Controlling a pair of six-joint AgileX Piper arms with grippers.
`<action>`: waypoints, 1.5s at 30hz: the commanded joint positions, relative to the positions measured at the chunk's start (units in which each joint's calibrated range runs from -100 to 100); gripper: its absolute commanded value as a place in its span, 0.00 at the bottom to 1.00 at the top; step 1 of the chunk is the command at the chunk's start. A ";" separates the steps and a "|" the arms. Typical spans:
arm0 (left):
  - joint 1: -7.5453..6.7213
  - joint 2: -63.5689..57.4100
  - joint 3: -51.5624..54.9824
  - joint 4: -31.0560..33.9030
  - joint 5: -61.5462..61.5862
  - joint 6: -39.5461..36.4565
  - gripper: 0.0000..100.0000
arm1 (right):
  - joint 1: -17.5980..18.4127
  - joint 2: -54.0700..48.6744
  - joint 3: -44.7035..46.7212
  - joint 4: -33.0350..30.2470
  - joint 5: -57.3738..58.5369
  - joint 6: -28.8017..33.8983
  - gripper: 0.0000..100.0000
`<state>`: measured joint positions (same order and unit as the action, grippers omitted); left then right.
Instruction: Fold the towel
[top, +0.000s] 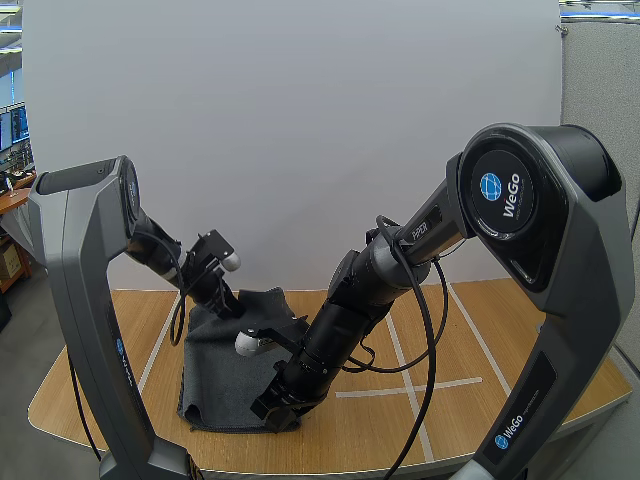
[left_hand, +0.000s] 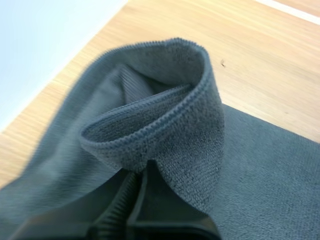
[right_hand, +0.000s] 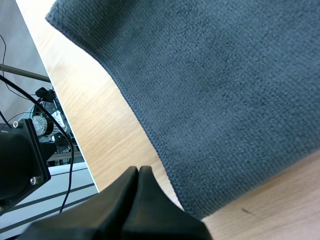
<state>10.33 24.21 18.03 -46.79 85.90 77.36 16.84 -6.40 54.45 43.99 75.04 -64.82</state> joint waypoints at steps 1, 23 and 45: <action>1.31 -1.48 -4.00 0.09 1.39 -2.89 0.00 | -0.16 -0.43 0.26 -0.10 0.96 -0.34 0.00; 4.92 -1.36 -5.44 -0.72 -7.16 -4.01 0.36 | -0.16 -0.43 0.26 -0.08 1.51 -0.34 0.00; 4.95 -5.79 -5.18 0.66 14.10 -5.41 0.10 | -0.16 -0.43 0.26 -0.08 1.51 -0.34 0.00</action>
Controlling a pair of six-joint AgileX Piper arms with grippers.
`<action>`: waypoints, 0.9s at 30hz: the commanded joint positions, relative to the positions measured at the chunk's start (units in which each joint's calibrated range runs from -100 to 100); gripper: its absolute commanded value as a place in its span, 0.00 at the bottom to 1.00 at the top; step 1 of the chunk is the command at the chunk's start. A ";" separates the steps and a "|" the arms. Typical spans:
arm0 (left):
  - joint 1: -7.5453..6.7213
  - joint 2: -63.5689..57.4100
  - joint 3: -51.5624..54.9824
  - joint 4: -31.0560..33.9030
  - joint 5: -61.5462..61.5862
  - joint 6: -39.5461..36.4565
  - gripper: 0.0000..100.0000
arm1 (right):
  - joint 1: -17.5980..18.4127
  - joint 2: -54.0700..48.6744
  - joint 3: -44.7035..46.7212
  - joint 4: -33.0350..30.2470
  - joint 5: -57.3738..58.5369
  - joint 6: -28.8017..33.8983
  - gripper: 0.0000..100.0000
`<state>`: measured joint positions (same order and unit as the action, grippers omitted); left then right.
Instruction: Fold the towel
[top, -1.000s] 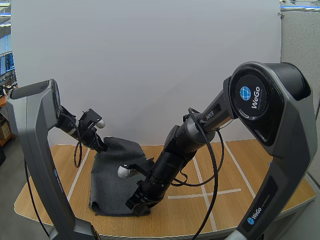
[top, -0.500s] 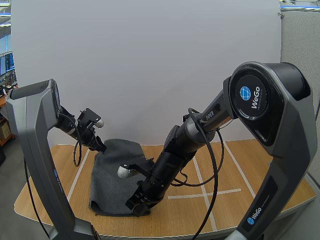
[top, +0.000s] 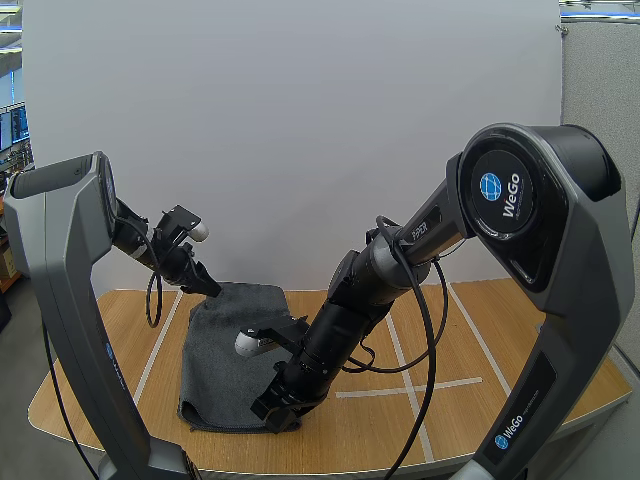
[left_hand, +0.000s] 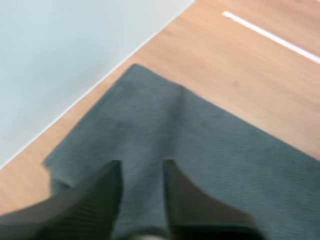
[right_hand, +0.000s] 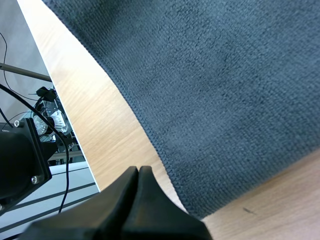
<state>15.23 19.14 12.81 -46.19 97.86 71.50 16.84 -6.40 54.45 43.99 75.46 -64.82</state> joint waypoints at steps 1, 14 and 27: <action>-0.05 -0.73 0.34 0.06 2.14 0.90 0.00 | -0.16 -0.43 0.26 -0.08 1.09 -0.34 0.00; -3.00 9.75 2.78 1.01 -10.52 3.51 0.00 | -0.16 -0.43 0.26 -0.08 1.09 -0.34 0.00; -3.00 11.42 0.50 3.20 -34.68 2.98 0.00 | -0.16 -0.43 0.26 -0.96 2.62 -0.34 0.00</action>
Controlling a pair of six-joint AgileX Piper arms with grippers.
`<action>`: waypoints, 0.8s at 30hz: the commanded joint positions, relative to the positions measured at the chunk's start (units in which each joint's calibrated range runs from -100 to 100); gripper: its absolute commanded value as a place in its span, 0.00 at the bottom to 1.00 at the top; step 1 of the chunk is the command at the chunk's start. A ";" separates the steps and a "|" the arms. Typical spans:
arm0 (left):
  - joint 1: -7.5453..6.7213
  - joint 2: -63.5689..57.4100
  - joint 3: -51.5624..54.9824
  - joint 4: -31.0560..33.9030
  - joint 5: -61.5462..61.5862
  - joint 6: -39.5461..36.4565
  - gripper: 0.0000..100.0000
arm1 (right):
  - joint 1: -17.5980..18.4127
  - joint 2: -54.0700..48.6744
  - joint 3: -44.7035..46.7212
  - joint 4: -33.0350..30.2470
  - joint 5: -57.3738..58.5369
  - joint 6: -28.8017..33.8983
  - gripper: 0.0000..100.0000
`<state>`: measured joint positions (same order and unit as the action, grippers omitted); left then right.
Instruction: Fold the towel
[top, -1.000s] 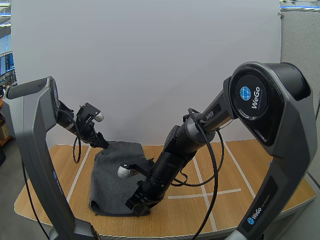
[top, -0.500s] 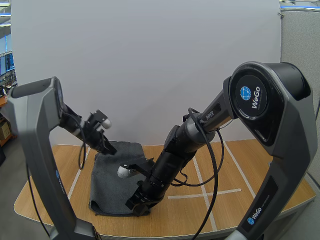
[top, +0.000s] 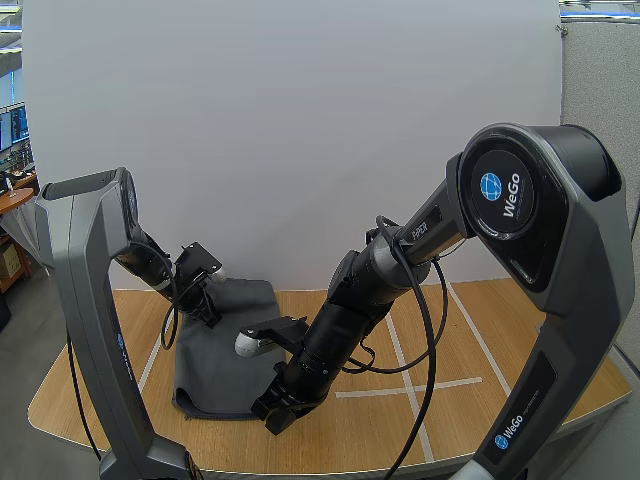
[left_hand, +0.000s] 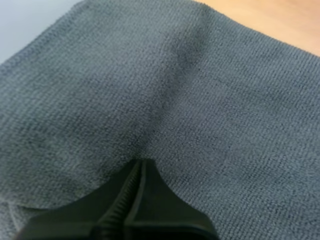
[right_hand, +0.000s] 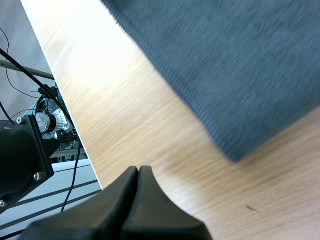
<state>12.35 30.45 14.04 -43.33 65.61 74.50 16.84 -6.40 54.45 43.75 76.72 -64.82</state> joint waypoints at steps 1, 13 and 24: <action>-0.12 -0.01 -0.89 0.34 -2.09 -0.33 0.00 | -0.16 -0.43 0.26 -0.72 1.36 -0.34 0.00; -0.12 -0.01 2.32 3.83 18.41 -3.20 0.00 | -0.16 -4.11 -6.58 1.81 2.35 -0.14 0.00; -0.42 -2.19 12.06 4.60 21.61 -3.31 0.00 | -0.16 0.04 -6.58 0.04 -16.32 -1.53 0.00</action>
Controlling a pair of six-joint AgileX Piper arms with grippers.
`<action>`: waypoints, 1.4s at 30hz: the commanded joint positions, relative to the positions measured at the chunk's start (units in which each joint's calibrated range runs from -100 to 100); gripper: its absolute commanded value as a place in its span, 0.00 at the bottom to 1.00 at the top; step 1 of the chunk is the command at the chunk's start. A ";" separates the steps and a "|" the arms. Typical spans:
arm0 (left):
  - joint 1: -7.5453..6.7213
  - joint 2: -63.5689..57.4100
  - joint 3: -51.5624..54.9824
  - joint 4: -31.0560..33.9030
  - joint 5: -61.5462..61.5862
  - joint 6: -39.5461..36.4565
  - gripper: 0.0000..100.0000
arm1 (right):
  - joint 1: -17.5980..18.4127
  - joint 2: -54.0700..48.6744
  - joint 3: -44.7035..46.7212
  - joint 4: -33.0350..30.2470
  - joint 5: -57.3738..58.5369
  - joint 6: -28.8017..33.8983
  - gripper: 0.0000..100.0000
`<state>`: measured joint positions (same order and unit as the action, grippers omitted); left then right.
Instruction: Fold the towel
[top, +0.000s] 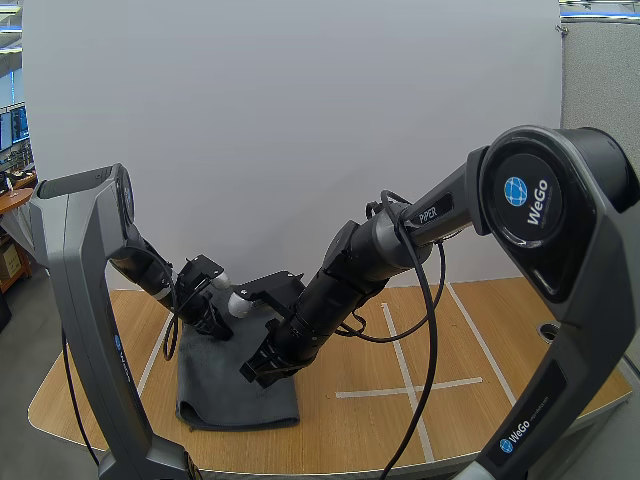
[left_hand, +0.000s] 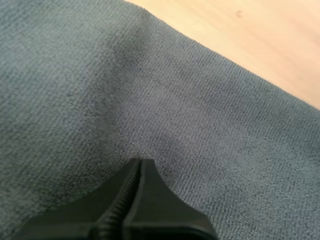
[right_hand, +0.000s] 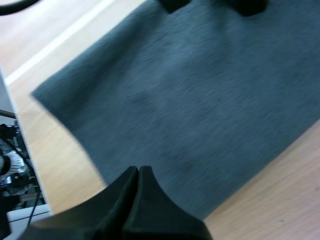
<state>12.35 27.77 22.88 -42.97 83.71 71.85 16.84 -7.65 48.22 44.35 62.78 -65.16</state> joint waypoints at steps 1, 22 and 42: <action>-0.42 0.11 3.79 4.24 3.51 -0.56 0.00 | -0.16 2.09 -0.35 -0.56 -3.35 -1.39 0.00; -0.42 -5.59 1.70 2.89 2.37 -0.20 0.00 | -0.16 11.21 4.41 -5.23 -4.24 -1.98 0.00; -0.35 -2.37 -3.88 3.38 -25.66 0.54 0.00 | -1.31 6.85 5.90 -6.04 -0.57 -1.87 0.00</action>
<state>12.12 25.28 19.82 -39.63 59.47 71.92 15.84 -0.77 52.91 41.26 59.19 -67.20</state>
